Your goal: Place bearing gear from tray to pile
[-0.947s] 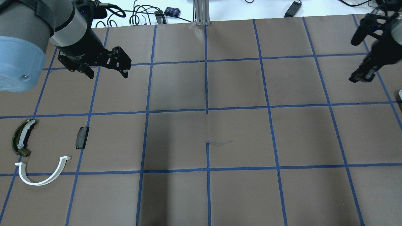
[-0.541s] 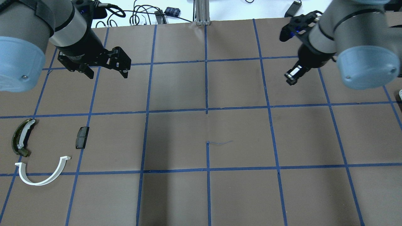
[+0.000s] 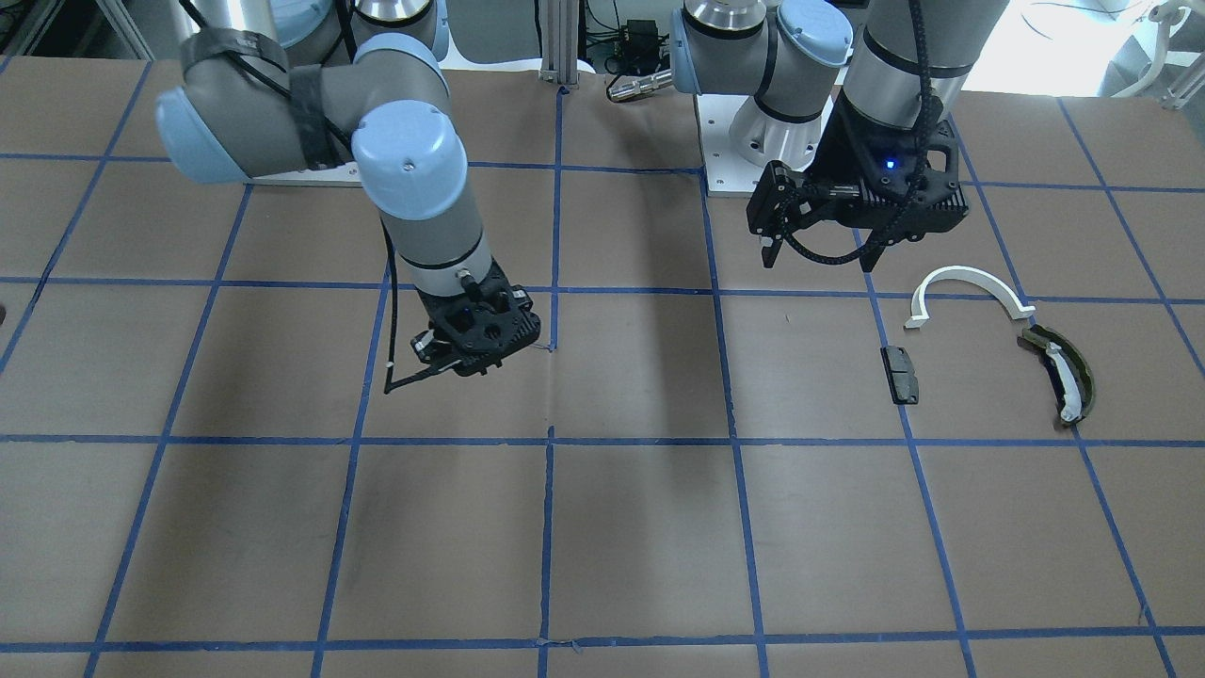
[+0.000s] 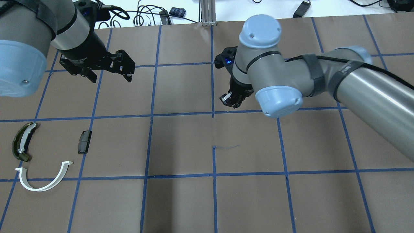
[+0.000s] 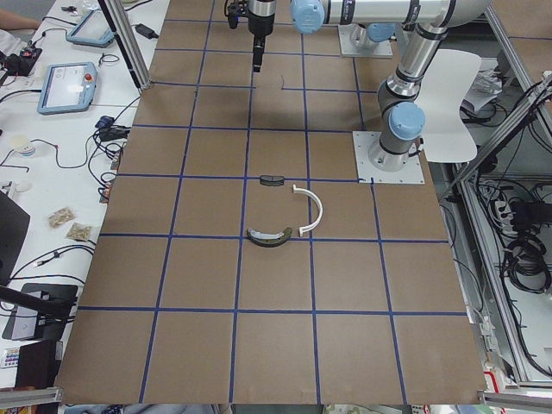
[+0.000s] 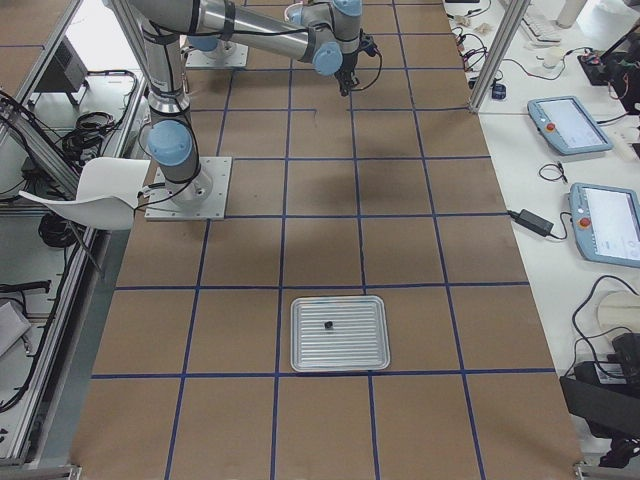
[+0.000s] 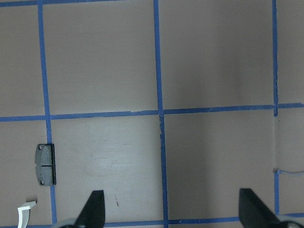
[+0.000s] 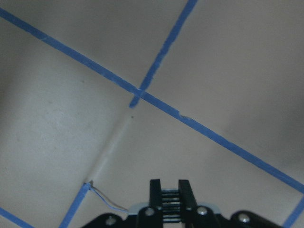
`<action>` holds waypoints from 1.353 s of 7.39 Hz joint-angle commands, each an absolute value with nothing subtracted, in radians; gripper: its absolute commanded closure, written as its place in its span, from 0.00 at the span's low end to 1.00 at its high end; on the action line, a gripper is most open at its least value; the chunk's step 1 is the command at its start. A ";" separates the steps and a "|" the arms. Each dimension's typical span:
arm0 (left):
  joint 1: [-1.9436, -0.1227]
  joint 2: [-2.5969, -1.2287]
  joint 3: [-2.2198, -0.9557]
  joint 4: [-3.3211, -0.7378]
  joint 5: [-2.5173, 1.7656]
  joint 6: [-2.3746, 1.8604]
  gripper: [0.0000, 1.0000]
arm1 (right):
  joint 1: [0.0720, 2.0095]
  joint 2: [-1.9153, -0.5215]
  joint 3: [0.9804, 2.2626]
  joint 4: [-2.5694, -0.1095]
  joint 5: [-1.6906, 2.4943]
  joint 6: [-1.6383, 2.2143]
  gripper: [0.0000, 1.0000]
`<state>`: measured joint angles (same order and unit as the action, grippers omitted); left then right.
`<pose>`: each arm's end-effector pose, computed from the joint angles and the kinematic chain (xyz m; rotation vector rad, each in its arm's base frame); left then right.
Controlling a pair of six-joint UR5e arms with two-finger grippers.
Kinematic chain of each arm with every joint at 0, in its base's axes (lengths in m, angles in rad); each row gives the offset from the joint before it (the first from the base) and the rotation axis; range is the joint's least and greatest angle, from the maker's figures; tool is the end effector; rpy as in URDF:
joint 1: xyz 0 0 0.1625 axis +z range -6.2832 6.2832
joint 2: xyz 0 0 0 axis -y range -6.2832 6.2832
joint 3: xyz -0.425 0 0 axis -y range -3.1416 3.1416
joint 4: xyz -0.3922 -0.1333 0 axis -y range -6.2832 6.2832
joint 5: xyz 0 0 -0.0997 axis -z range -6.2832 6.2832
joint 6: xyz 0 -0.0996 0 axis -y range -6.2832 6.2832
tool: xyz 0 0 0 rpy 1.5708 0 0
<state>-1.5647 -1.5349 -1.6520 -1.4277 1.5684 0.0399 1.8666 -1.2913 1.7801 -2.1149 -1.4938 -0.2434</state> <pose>-0.1306 -0.4863 0.4801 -0.0532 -3.1372 0.1536 0.3006 -0.5028 0.2932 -0.8187 2.9506 -0.0816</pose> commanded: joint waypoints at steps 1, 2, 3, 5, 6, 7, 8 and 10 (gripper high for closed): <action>-1.565 -1.534 -1.654 -1.427 1.569 0.040 0.00 | 1.960 -1.188 1.775 -2.227 -1.508 -0.173 1.00; -1.565 -1.534 -1.654 -1.427 1.569 0.040 0.00 | 1.962 -1.183 1.772 -2.230 -1.509 -0.178 0.63; -1.565 -1.534 -1.654 -1.428 1.569 0.040 0.00 | 1.948 -1.186 1.766 -2.229 -1.512 -0.190 0.22; -1.565 -1.534 -1.654 -1.427 1.571 0.040 0.00 | 1.909 -1.239 1.756 -2.206 -1.544 -0.198 0.00; -1.565 -1.534 -1.654 -1.428 1.569 0.040 0.00 | 1.852 -1.290 1.755 -2.162 -1.545 -0.218 0.00; -1.565 -1.534 -1.655 -1.428 1.569 0.040 0.00 | 1.782 -1.349 1.753 -2.088 -1.552 -0.289 0.00; -1.556 -1.531 -1.655 -1.428 1.571 0.038 0.00 | 1.702 -1.411 1.755 -2.032 -1.555 -0.372 0.00; -1.557 -1.532 -1.655 -1.445 1.578 0.040 0.00 | 1.503 -1.509 1.761 -1.999 -1.577 -0.386 0.00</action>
<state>-1.5557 -1.5318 -1.6551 -1.4357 1.5745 0.0395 1.6274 -1.4482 1.7588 -2.0299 -1.5614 -0.3628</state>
